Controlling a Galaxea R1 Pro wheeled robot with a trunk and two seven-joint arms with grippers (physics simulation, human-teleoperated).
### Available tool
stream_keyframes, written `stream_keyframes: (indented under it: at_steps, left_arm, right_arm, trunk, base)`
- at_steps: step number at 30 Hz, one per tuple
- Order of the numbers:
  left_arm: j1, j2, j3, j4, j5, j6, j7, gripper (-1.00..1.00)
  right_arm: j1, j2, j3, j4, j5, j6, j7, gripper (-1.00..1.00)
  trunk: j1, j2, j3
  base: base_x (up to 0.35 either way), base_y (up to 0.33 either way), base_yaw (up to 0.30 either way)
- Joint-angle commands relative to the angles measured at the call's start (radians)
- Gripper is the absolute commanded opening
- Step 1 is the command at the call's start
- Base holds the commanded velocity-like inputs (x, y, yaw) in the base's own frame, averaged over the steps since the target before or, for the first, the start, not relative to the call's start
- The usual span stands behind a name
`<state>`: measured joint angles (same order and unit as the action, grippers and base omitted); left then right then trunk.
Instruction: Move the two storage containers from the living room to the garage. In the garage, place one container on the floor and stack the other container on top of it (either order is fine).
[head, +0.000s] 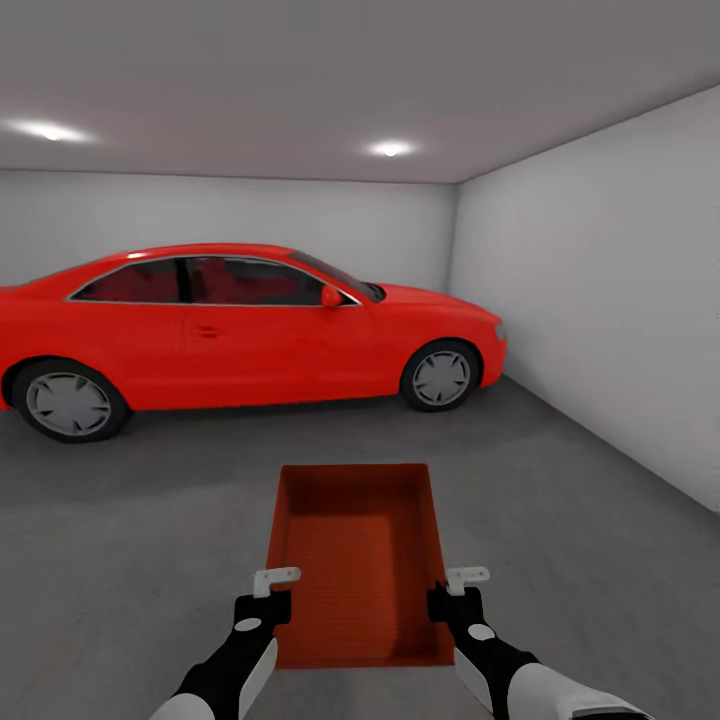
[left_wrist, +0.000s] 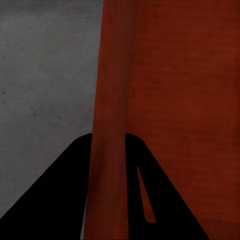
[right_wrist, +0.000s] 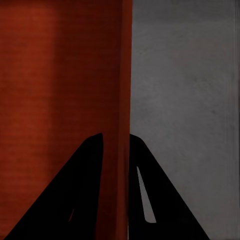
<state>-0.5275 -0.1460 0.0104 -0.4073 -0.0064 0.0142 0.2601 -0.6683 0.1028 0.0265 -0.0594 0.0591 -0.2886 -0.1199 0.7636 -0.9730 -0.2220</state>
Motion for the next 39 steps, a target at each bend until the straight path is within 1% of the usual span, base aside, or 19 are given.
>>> stream_keyframes:
  at_steps: [1,10,39]
  left_arm:
    - [-0.001,0.011,0.037,-0.038,-0.015,0.003,0.009,-1.00]
    - [-0.001,0.011,0.037,-0.039,-0.015,0.003,0.010,-1.00]
    - [-0.001,0.012,0.037,-0.039,-0.015,0.003,0.010,-1.00]
  right_arm:
    - [-0.001,0.000,-0.020,0.003,-0.002,-0.003,-0.007,-1.00]
    - [-0.001,0.000,-0.020,0.003,-0.002,-0.003,-0.007,-1.00]
    - [-0.001,0.000,-0.020,0.003,-0.002,-0.003,-0.007,-1.00]
  trunk:
    - [0.001,-0.001,-0.001]
    - [0.001,-0.001,-0.001]
    - [0.001,-0.001,-0.001]
  base:
    - [0.322,0.115,-0.235]
    - [0.322,0.120,-0.244]
    - [0.322,0.121,-0.283]
